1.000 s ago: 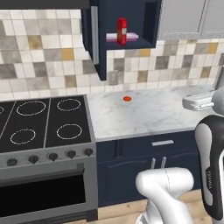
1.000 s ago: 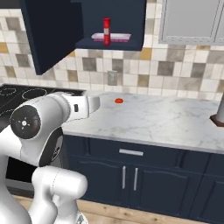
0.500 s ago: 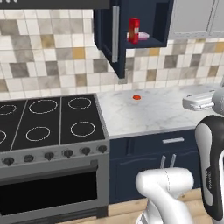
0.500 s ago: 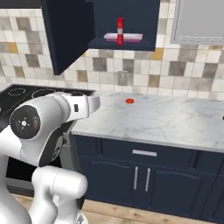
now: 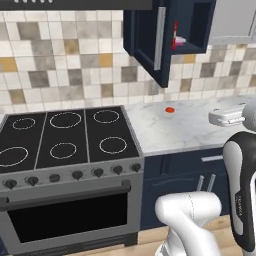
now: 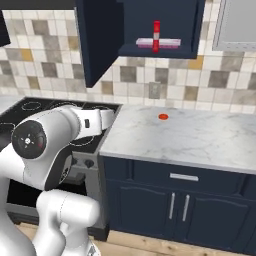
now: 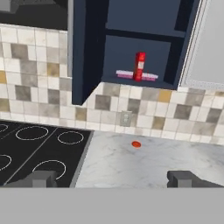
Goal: Pick the boxed food and boxed food from the counter and place them in the cabinets closest to them.
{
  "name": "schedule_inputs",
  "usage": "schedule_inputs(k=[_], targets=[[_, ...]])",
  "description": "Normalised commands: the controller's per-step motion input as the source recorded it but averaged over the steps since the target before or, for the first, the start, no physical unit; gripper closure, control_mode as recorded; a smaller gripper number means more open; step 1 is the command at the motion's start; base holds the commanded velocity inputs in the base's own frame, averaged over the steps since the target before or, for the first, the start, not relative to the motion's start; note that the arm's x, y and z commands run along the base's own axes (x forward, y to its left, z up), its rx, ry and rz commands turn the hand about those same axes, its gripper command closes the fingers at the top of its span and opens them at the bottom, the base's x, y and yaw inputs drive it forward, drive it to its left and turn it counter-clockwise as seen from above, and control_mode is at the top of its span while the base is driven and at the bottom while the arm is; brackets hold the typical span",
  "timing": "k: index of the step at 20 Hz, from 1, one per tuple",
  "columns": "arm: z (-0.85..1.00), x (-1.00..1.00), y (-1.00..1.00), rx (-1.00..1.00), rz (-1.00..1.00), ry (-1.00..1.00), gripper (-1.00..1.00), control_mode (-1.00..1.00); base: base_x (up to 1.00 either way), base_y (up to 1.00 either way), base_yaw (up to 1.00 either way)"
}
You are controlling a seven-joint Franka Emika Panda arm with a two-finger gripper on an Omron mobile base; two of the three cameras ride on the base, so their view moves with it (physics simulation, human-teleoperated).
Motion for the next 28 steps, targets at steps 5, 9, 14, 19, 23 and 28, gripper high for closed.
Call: schedule_inputs(k=[5,9,14,19,23,28], targets=[[0.0,0.0,0.0,0.0,0.0,0.0,-1.0,1.0,-0.12,0.53,0.0],[0.0,0.0,0.0,0.0,0.0,0.0,-1.0,1.0,-0.12,0.53,0.0],[0.0,0.0,0.0,0.0,0.0,0.0,-1.0,1.0,-0.12,0.53,0.0],[0.0,0.0,0.0,0.0,0.0,0.0,-1.0,1.0,-0.12,0.53,0.0],[0.0,0.0,0.0,0.0,0.0,0.0,-1.0,1.0,-0.13,0.53,0.0],[0.0,0.0,0.0,0.0,0.0,0.0,-1.0,1.0,-0.15,0.54,0.0]])
